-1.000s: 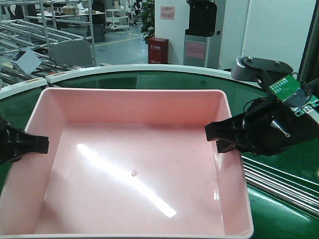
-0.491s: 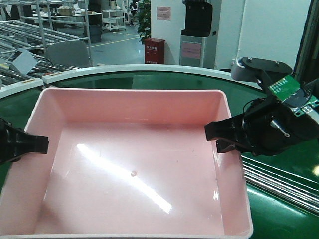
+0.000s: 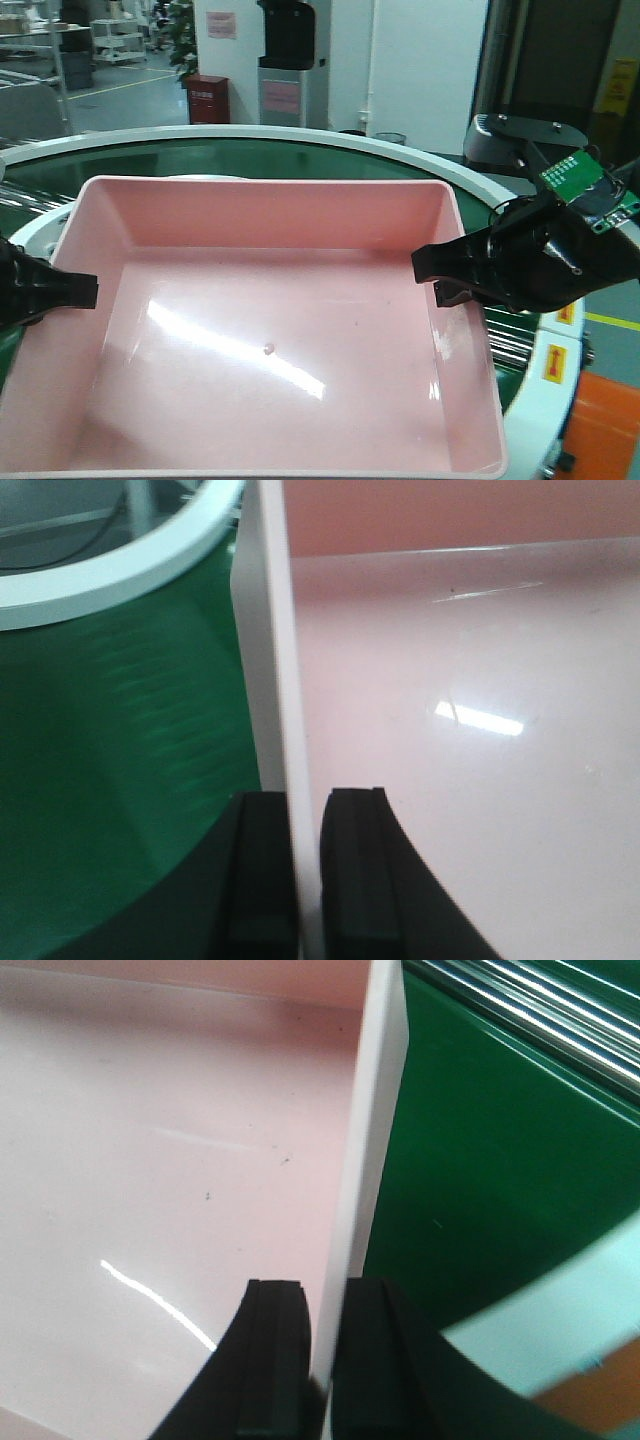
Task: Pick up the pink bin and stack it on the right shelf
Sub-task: 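Hold the pink bin with both grippers while driving to the table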
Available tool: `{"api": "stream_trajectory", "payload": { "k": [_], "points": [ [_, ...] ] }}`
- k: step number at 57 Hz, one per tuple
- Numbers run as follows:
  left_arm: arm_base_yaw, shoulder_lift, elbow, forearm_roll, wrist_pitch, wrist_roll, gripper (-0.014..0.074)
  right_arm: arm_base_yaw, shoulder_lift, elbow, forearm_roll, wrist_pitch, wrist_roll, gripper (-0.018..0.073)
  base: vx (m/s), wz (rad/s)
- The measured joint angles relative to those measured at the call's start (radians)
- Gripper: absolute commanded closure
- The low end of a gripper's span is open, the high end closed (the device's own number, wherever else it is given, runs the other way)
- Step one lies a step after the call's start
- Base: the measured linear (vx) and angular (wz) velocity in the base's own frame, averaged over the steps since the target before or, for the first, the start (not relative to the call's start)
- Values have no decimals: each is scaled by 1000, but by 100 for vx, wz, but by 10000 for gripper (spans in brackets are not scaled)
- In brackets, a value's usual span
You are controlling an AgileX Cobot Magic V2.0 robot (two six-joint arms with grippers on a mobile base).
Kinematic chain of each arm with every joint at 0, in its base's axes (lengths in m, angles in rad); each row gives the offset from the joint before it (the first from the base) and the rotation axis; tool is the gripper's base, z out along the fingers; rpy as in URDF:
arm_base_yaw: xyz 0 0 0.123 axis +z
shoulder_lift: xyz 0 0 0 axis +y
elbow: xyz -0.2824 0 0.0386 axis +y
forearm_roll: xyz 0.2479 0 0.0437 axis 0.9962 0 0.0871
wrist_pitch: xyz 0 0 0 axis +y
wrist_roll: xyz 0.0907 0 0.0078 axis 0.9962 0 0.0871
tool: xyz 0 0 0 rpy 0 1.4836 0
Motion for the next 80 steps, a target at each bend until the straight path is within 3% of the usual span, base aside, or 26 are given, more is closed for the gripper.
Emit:
{"api": "stream_trajectory", "payload": {
  "k": [80],
  "points": [
    [0, 0, 0, -1, 1, 0, 598, 0, 0, 0, 0, 4, 0, 568, -11, -54]
  ]
}}
